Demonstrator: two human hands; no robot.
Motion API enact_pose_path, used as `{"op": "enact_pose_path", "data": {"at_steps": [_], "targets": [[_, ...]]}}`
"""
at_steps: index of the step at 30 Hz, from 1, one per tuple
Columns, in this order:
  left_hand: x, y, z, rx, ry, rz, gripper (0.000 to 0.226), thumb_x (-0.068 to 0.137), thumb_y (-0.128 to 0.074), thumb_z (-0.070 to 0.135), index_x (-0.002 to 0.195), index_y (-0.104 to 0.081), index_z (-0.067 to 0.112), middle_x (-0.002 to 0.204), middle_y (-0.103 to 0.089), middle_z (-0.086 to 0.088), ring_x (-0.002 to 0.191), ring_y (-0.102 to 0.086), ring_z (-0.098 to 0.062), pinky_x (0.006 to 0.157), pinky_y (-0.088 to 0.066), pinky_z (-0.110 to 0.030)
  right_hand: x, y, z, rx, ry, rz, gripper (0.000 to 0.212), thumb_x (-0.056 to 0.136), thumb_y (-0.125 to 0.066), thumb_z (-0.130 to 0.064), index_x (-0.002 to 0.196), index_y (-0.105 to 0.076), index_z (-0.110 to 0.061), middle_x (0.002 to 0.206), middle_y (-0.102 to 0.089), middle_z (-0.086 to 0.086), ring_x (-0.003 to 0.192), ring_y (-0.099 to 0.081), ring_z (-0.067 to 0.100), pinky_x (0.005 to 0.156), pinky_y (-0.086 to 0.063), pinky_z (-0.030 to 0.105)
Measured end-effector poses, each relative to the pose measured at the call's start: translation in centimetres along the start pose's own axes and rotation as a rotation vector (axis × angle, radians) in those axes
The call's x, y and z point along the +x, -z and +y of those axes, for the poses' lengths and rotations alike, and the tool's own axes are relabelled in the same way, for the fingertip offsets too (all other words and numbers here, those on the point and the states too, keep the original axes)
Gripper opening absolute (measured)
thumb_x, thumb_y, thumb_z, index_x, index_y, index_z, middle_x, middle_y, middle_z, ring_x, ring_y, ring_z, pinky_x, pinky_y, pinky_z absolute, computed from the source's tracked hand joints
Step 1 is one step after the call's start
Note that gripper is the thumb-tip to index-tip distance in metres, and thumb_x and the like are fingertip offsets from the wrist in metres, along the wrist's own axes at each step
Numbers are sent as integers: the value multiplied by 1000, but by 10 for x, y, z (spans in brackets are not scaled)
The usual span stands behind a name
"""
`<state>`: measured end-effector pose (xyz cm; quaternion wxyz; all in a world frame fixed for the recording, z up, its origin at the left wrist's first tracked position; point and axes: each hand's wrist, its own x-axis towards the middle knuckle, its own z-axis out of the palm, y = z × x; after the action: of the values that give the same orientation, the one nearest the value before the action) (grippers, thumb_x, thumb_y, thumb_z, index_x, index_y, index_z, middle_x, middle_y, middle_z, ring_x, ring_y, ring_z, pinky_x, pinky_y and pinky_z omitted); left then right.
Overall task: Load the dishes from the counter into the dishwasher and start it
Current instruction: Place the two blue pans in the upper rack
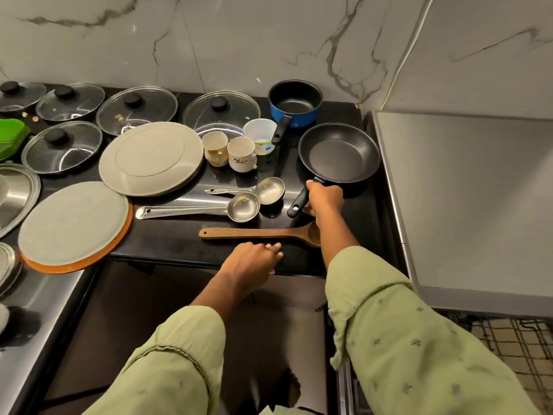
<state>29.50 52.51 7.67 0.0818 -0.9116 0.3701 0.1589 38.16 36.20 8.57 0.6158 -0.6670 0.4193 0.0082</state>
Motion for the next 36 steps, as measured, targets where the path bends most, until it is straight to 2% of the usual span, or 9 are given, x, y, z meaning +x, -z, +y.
{"op": "enact_pose_path", "data": {"at_steps": [11, 14, 16, 21, 24, 26, 29, 32, 36], "targets": [[0, -12, -9, -135, 10, 47, 51, 104, -45, 27, 153, -35, 29, 162, -25, 10, 143, -37, -14, 100, -47, -36, 19, -25, -2, 225, -194, -117, 38, 83, -66, -23, 116, -59, -3, 102, -65, 15, 96, -65, 33, 88, -55, 50], [1, -14, -9, -137, 13, 52, 51, 104, -45, 27, 153, -34, 31, 162, -25, 12, 143, -36, -13, 98, -47, -34, 16, -24, -1, 231, -206, -87, 21, 90, -55, -22, 98, -57, -3, 86, -69, 17, 71, -67, 27, 65, -59, 34], [0, -14, -8, -144, 16, 58, 51, 104, -46, 26, 153, -35, 31, 161, -25, 12, 143, -36, -12, 99, -47, -35, 16, -24, 0, 238, -209, -54, 16, 92, -50, -19, 94, -55, -3, 79, -70, 19, 58, -63, 24, 46, -48, 25], [-4, -12, -6, -150, 27, 53, 52, 104, -44, 22, 154, -32, 27, 163, -21, 10, 145, -32, -13, 100, -44, -34, 9, -15, -8, 235, -195, -45, 13, 91, -46, -10, 94, -56, -2, 68, -65, 15, 47, -48, 18, 40, -33, 18], [-5, -10, -5, -121, 23, 45, 54, 104, -45, 19, 155, -29, 26, 163, -21, 8, 144, -35, -16, 99, -45, -35, 1, -6, -11, 198, -111, 16, 19, 89, -48, -7, 101, -61, 1, 67, -67, 13, 49, -56, 18, 37, -34, 17], [-6, -8, -4, -95, 27, 35, 53, 105, -43, 21, 155, -28, 26, 163, -21, 6, 142, -38, -18, 98, -45, -36, -9, 3, -9, 142, -19, 93, 25, 88, -48, -7, 112, -56, -1, 80, -69, 12, 58, -65, 19, 39, -41, 22], [-7, -7, -2, -74, 35, 44, 53, 105, -44, 20, 155, -28, 24, 163, -24, 4, 139, -42, -22, 101, -44, -38, -33, 26, -5, -81, 148, 166, 33, 91, -53, -9, 122, -42, -10, 107, -61, 6, 84, -64, 23, 62, -52, 35], [-9, -6, 1, -74, 51, 40, 58, 102, -50, 15, 155, -29, 21, 162, -28, -1, 137, -44, -25, 104, -44, -40, -59, 49, 4, -132, 262, 199, 36, 94, -56, -23, 126, -43, -11, 107, -59, 2, 79, -58, 15, 55, -39, 27], [-11, -3, 11, -126, 108, 60, 53, 102, -49, 12, 153, -33, 13, 154, -40, -7, 132, -50, -27, 104, -44, -40, -95, 71, 25, -192, 368, 311, 39, 97, -48, -51, 117, -50, -17, 99, -60, 0, 82, -58, 17, 64, -43, 31]]}}
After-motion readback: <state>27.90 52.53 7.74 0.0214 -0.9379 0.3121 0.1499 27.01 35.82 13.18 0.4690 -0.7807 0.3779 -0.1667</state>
